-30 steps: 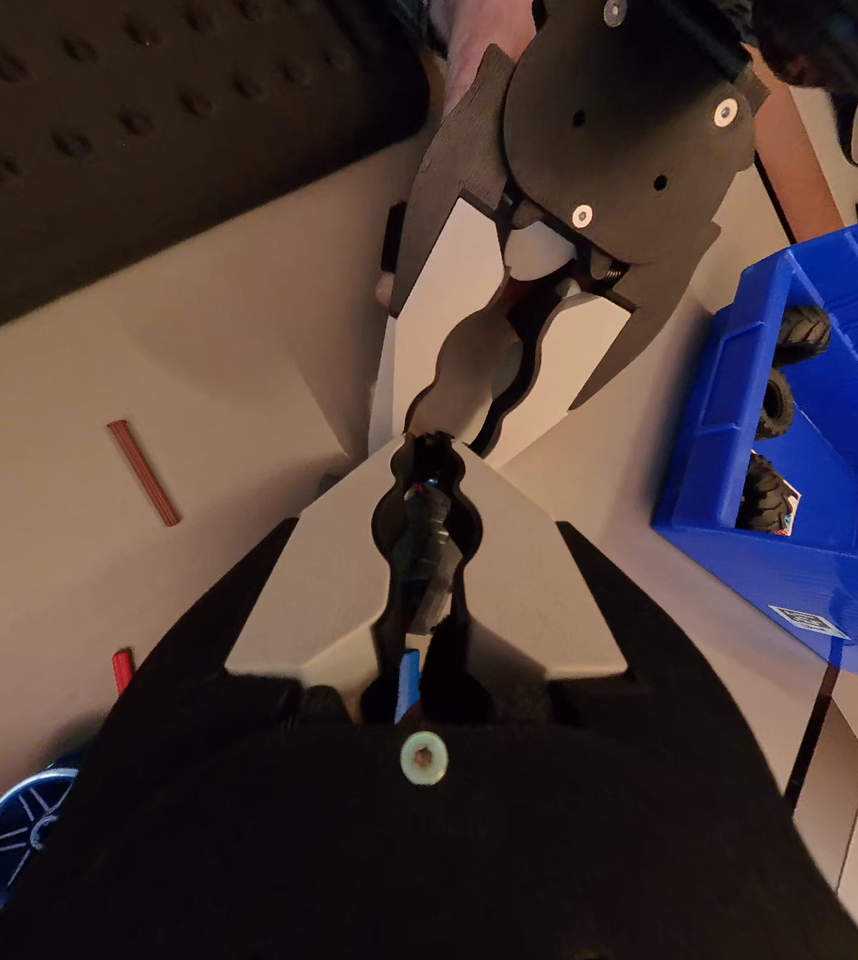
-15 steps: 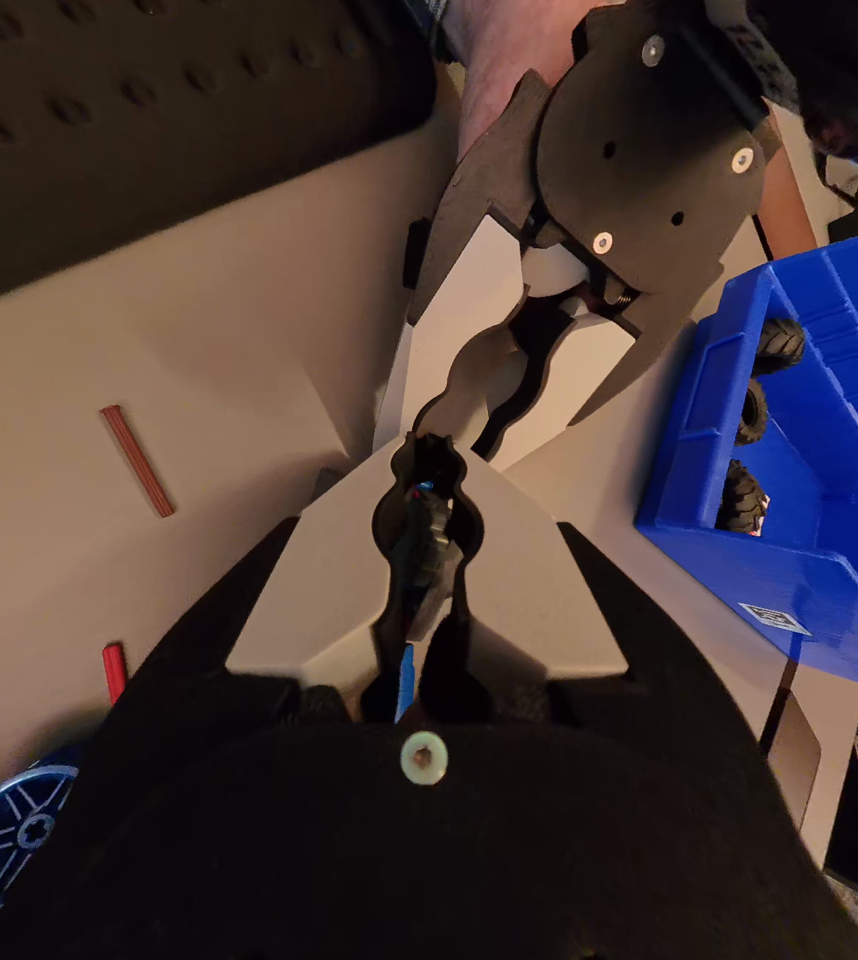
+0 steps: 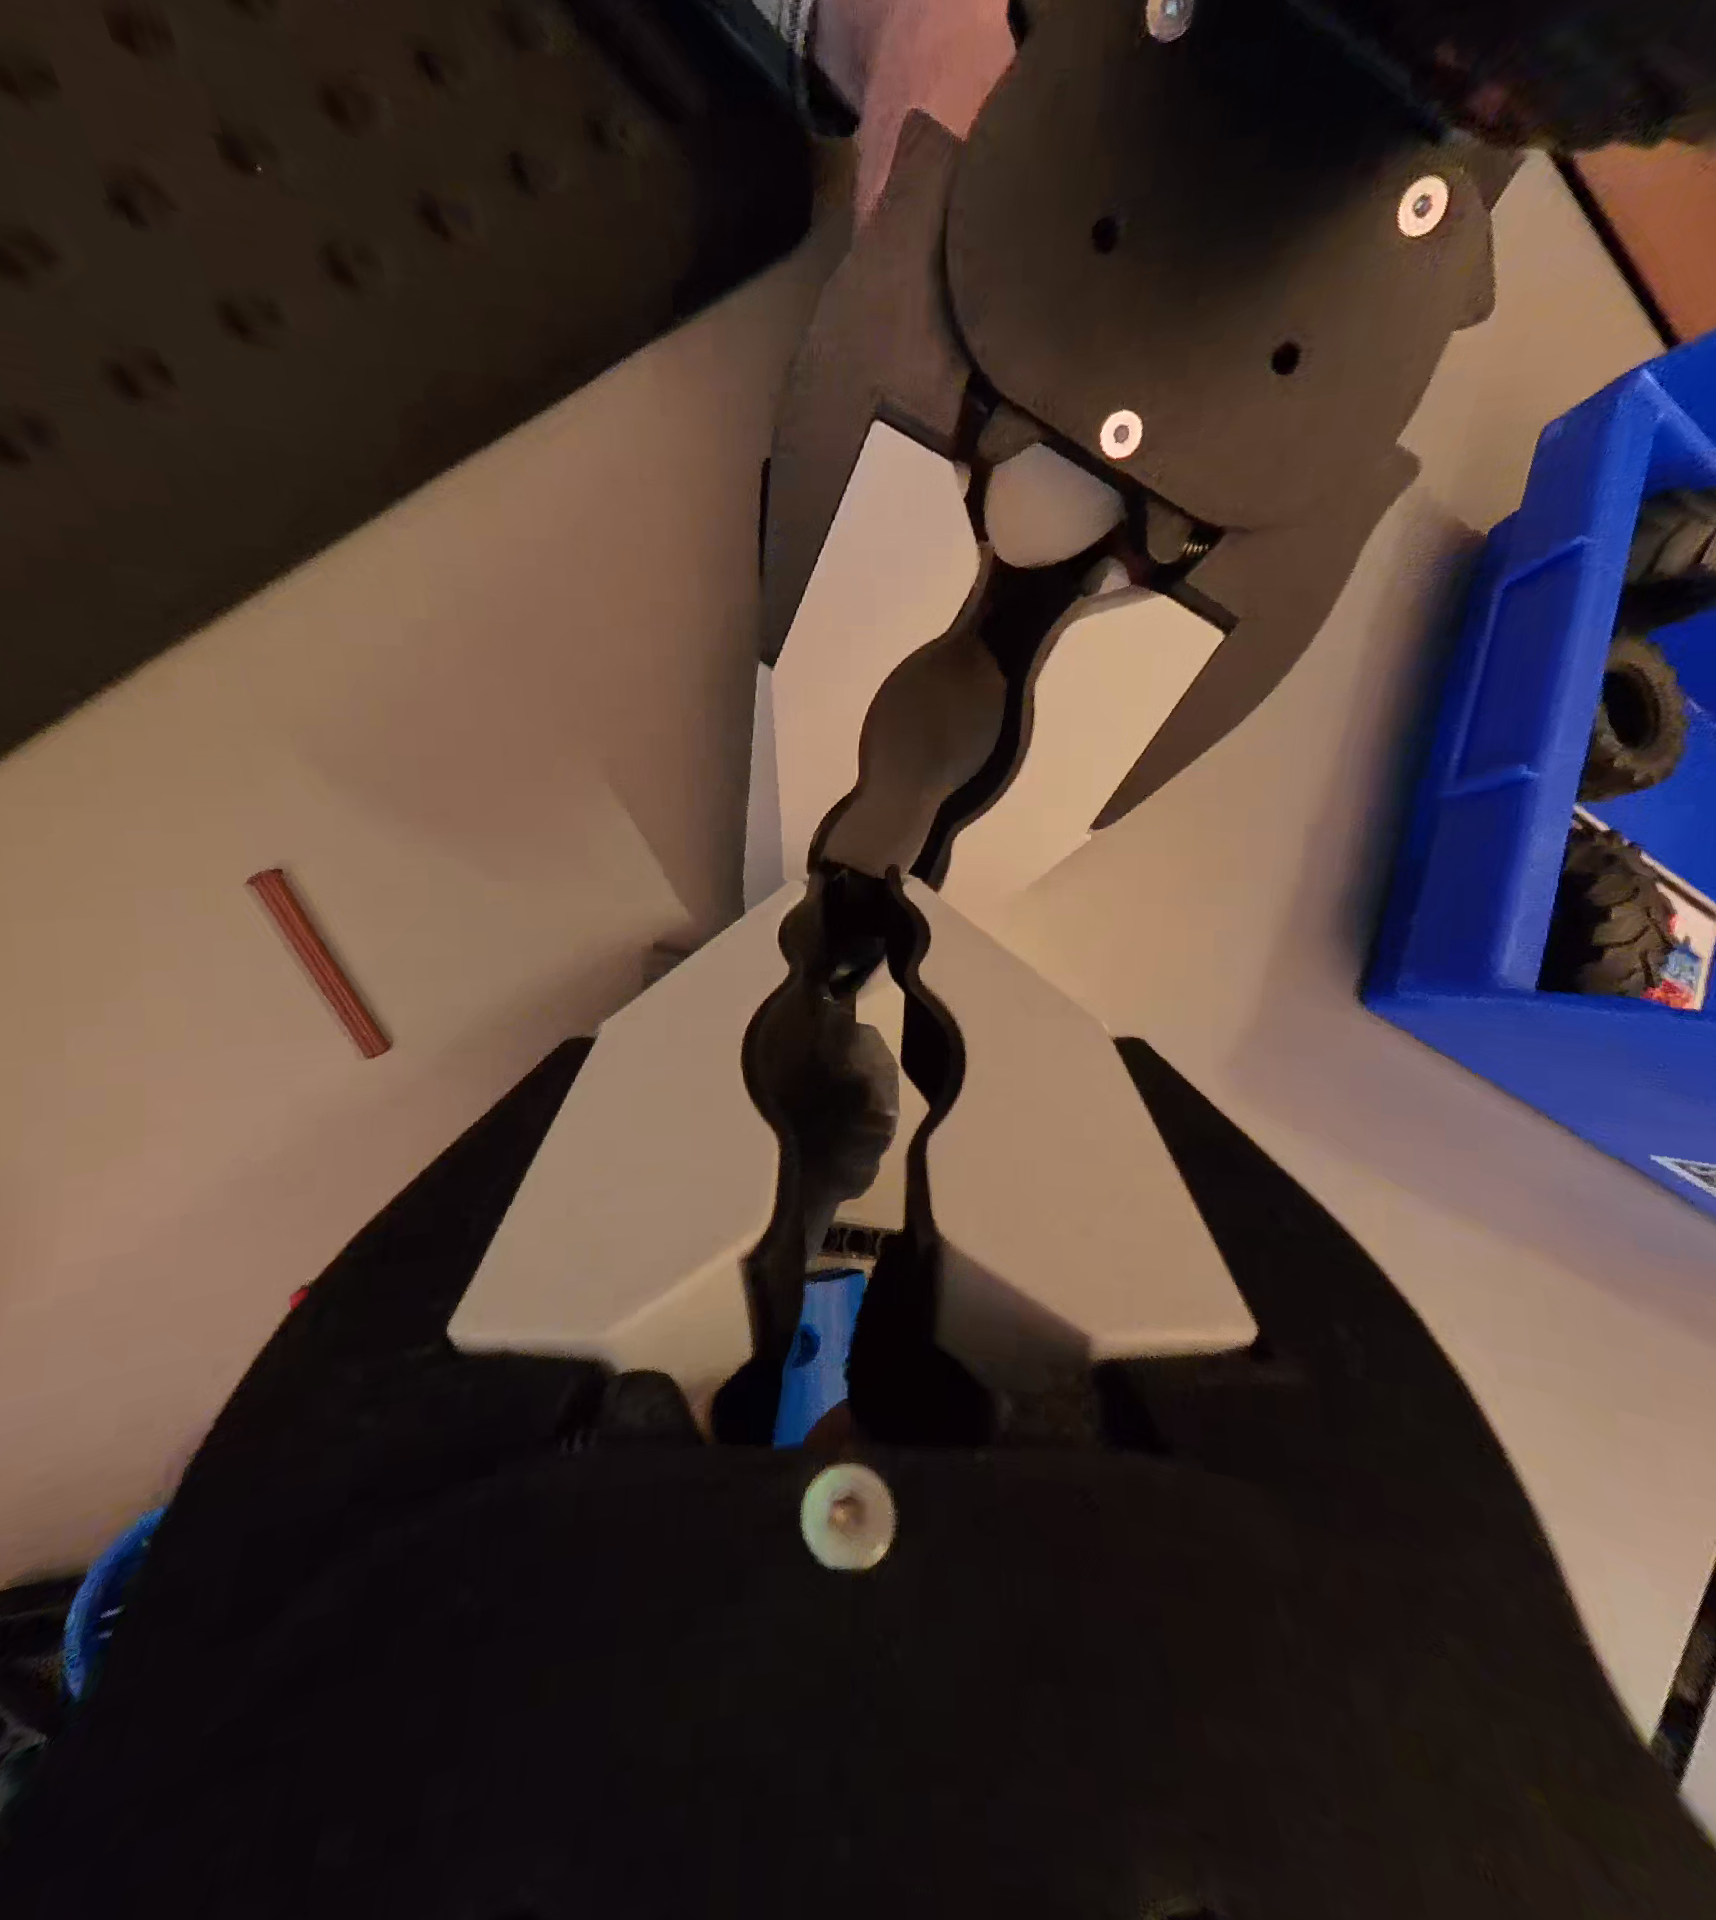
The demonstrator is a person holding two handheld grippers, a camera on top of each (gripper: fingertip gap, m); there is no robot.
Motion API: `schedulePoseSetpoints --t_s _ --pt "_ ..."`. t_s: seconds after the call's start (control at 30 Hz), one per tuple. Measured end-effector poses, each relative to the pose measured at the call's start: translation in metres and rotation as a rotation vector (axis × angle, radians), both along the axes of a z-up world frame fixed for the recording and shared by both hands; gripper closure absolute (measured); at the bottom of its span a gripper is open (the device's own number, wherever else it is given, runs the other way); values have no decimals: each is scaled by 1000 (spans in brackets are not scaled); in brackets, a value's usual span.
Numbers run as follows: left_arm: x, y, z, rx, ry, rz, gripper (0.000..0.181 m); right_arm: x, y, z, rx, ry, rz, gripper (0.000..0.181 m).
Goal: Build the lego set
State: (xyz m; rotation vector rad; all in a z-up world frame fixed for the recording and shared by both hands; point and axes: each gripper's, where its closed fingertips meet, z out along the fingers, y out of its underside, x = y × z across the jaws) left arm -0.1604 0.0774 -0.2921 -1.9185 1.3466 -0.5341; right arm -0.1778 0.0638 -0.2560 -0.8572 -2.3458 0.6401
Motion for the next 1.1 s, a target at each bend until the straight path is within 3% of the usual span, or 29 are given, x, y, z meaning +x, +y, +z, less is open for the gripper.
schedulePoseSetpoints --t_s 0.17,0.27,0.33,1.0,1.03,1.1 --pt "0 0 -2 12 17 5 163 2 4 7 -8 -63 -67 157" --pt "0 0 -2 21 21 2 164 1 -1 5 45 -75 -61 159" --pt "-1 1 -2 23 22 8 164 1 -1 1 98 -90 -62 173" --pt "0 1 -1 1 12 -3 169 1 2 3 -23 -90 -170 174" --pt "0 2 -1 18 19 4 168 2 4 3 -22 -94 -184 171" --pt "-3 5 -1 24 18 28 155 5 9 4 7 -110 -215 150"
